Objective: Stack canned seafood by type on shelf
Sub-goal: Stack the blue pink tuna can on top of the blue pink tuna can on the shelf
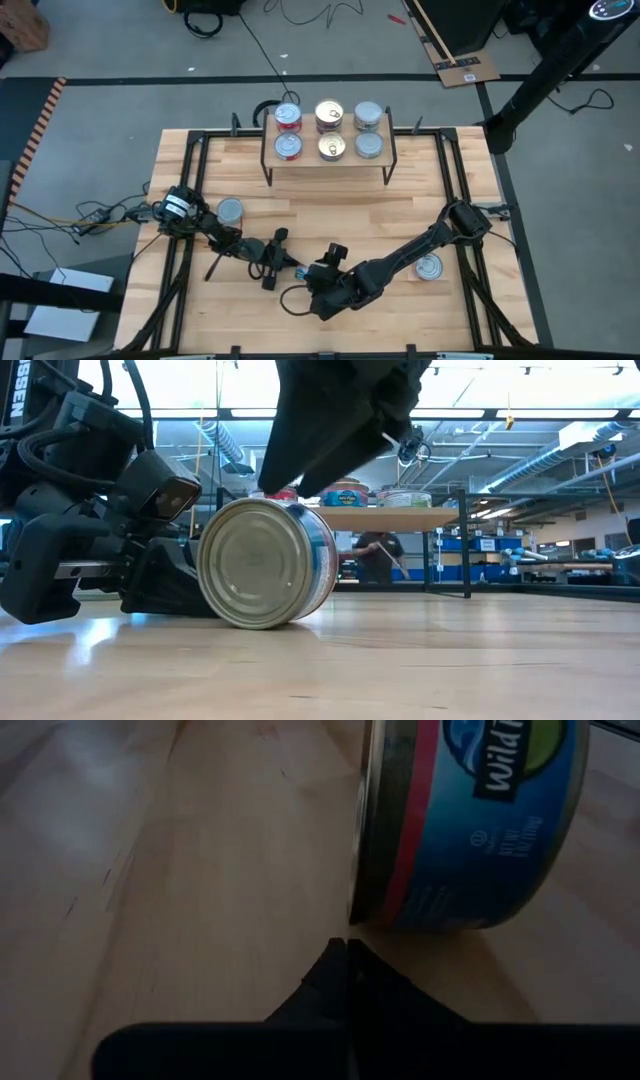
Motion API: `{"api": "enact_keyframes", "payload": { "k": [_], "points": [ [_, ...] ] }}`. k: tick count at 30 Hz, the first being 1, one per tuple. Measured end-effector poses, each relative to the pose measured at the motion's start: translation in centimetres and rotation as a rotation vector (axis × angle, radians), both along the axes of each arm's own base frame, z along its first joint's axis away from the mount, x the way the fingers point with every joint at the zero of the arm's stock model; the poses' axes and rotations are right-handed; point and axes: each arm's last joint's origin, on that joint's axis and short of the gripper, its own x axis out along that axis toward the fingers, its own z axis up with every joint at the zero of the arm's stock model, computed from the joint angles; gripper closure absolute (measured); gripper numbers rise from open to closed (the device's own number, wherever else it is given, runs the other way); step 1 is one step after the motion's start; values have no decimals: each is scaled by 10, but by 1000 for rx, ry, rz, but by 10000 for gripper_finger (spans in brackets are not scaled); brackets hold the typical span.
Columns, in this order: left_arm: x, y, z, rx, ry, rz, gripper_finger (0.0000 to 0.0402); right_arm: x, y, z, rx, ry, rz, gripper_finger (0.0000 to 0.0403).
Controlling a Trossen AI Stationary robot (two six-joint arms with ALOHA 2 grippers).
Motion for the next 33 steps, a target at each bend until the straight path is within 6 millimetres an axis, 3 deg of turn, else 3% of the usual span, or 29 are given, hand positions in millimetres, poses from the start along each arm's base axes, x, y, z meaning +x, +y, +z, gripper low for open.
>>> {"api": "enact_keyframes", "payload": {
  "k": [9, 33],
  "points": [
    [0, 0, 0, -1, -4, 3, 400, 2, -5, -3, -7, 7, 0, 93],
    [0, 0, 1, -2, -8, 5, 400, 6, -14, -16, 54, 28, 83, 195]
  ]
}}
